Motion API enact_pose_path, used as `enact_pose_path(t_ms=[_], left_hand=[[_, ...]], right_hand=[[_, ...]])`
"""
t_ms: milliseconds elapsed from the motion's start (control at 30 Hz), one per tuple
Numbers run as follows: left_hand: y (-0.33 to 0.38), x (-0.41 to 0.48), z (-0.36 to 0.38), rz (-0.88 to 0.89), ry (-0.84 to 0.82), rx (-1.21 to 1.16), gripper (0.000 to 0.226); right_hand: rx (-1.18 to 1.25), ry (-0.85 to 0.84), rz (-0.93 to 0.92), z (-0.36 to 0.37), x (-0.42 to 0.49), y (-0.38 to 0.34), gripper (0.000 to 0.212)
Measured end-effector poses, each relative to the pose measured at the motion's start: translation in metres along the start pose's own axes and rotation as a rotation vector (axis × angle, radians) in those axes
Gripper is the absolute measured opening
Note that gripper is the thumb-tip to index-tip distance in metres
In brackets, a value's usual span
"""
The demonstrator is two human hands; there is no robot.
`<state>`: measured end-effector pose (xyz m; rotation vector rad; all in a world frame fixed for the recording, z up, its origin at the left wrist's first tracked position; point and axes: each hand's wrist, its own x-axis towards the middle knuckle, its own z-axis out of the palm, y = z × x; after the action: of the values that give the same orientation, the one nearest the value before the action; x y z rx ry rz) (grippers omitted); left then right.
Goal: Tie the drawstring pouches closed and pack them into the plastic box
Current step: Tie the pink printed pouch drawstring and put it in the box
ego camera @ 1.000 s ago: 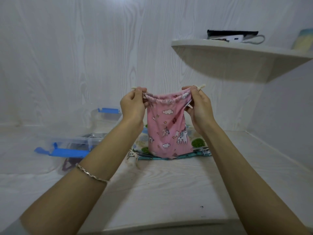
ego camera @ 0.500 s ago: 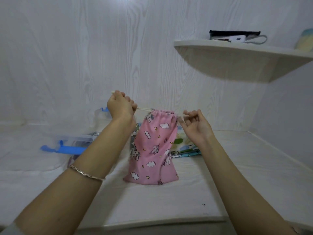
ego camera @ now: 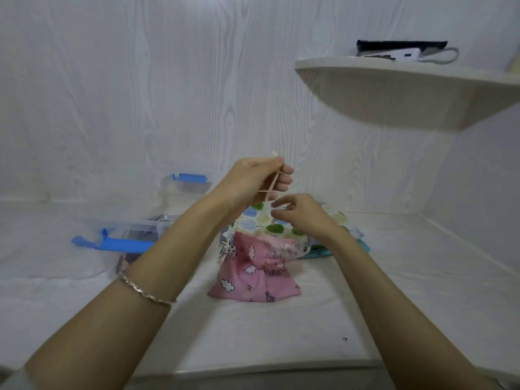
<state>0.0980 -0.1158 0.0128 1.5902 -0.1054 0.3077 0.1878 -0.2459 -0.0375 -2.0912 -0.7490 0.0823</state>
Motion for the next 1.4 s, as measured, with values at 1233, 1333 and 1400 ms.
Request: enact_pose_path(t_ms=[1233,1333,1400], left_hand=[[-0.048,-0.008,-0.006,-0.349,-0.137,0.037,0.026],[-0.04,-0.01,-0.005,-0.412,-0.24,-0.013,0.023],[-0.04,-0.01,-0.006,-0.39,-0.235,0.074,0.023]], right_hand=[[0.018,0.026,-0.106,-0.012,-0.037,0.016,0.043],[0.003,-0.045,-0.202,-0.006,-0.04,0.014,0.041],[0.145,-0.075,-0.139,-0.005,-0.037,0.013,0.032]])
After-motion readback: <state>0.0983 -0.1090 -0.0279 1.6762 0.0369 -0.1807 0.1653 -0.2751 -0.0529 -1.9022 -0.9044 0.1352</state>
